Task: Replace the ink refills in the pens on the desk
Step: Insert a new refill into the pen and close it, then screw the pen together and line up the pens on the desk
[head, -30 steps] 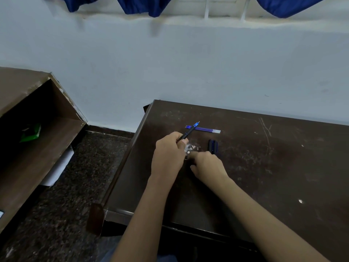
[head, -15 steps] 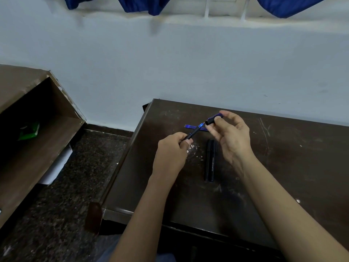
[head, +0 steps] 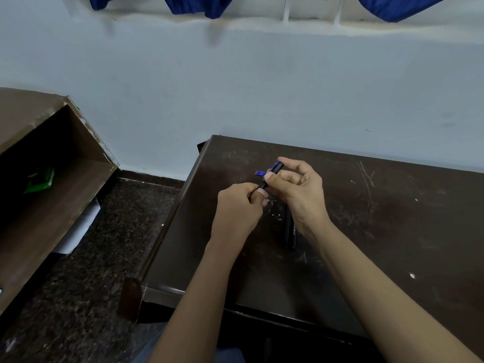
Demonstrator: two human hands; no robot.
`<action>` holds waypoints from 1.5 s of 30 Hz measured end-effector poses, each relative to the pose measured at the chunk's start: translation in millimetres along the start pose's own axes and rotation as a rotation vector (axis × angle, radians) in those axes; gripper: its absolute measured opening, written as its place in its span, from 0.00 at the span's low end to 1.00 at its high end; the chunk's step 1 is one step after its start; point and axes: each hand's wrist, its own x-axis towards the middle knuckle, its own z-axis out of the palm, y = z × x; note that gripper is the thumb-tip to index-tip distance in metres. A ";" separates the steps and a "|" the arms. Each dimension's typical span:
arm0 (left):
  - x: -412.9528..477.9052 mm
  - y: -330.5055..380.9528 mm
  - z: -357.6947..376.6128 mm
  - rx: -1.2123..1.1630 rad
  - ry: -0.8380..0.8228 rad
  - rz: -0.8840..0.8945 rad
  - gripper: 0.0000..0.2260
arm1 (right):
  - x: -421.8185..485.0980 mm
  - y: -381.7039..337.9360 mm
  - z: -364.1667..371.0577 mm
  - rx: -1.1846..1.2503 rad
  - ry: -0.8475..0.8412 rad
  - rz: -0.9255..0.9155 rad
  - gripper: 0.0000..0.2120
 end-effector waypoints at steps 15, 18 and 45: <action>-5.0 11.1 7.4 0.098 0.023 -0.064 0.09 | -4.0 5.3 3.1 0.043 0.084 0.093 0.21; -7.7 16.1 17.5 0.057 -0.019 -0.134 0.10 | 0.7 3.5 -6.0 0.083 0.034 0.168 0.21; 11.8 -3.9 86.1 0.293 -0.074 -0.307 0.11 | 13.9 53.6 -67.7 -1.110 -0.068 0.188 0.30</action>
